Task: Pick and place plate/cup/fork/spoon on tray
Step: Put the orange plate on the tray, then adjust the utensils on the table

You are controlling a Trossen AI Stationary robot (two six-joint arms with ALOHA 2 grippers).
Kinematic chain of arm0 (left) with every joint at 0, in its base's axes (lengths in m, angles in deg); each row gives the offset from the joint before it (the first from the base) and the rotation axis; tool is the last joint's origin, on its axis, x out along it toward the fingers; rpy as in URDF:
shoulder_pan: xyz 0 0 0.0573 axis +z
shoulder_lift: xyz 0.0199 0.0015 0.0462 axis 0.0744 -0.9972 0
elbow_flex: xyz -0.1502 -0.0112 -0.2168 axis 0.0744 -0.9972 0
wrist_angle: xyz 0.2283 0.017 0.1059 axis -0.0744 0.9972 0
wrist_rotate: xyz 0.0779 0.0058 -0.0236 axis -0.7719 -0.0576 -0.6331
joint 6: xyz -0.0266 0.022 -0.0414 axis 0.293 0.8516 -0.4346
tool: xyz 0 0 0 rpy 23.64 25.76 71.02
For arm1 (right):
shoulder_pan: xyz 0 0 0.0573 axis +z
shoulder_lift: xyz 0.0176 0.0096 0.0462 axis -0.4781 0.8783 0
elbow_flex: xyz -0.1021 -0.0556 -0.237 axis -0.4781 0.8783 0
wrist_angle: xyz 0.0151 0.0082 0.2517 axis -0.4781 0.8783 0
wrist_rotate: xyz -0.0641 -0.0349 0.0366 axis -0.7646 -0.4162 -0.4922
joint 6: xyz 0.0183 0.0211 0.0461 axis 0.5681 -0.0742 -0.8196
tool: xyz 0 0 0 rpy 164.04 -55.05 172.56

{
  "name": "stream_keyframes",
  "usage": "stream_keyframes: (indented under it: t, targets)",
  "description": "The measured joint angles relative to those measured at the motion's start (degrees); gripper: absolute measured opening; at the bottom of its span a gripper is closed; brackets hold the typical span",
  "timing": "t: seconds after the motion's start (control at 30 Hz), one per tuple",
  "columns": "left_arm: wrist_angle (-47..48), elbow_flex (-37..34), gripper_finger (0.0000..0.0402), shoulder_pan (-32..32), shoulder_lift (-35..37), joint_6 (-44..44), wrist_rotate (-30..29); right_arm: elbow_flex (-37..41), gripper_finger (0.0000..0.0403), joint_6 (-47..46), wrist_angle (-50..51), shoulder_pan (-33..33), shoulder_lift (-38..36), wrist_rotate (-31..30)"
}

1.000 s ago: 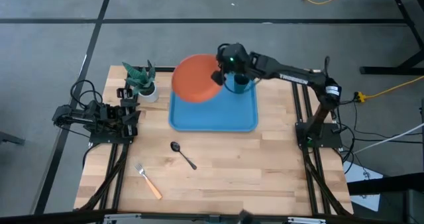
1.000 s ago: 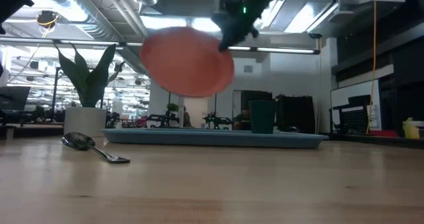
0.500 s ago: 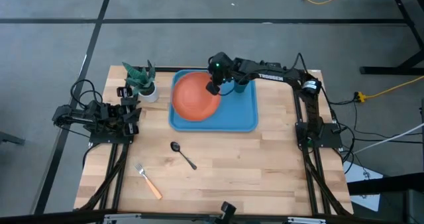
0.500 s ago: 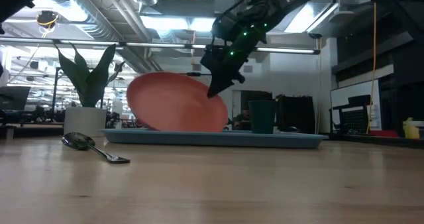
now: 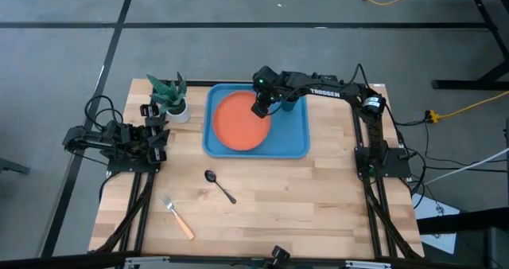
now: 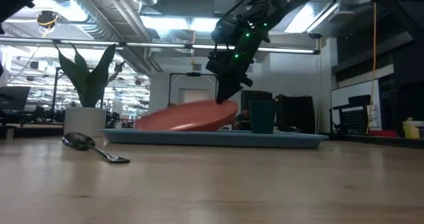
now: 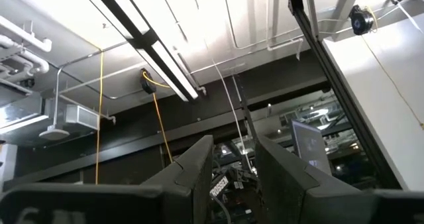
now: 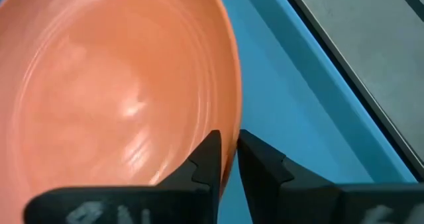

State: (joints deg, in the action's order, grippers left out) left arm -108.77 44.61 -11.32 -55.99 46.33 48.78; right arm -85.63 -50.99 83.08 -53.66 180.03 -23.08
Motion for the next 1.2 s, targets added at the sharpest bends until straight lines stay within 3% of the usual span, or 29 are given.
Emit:
stream_keyframes:
  t: [0.63, 0.87, 1.03, 1.2]
  targets:
    - [0.0, 0.0, 0.0108, 0.0, 0.0, -0.02, -0.73, 0.02, 0.0059, -0.26, -2.92, 0.97, -0.12, 0.0]
    - [0.03, 0.0, 0.0108, 0.0, -0.02, -0.09, -1.12, 0.04, 0.006, 5.88, -6.02, 7.04, -8.69, 0.38]
    - [0.2, 0.0, 0.0108, 0.0, 0.0, -0.11, -1.14, 0.0, 0.006, 4.53, 4.5, 11.37, -18.06, -4.06]
    - [0.23, 0.0, 0.0108, 0.02, -0.01, -0.19, -1.11, 3.02, 0.006, -4.28, 19.34, 17.31, -25.03, -12.65]
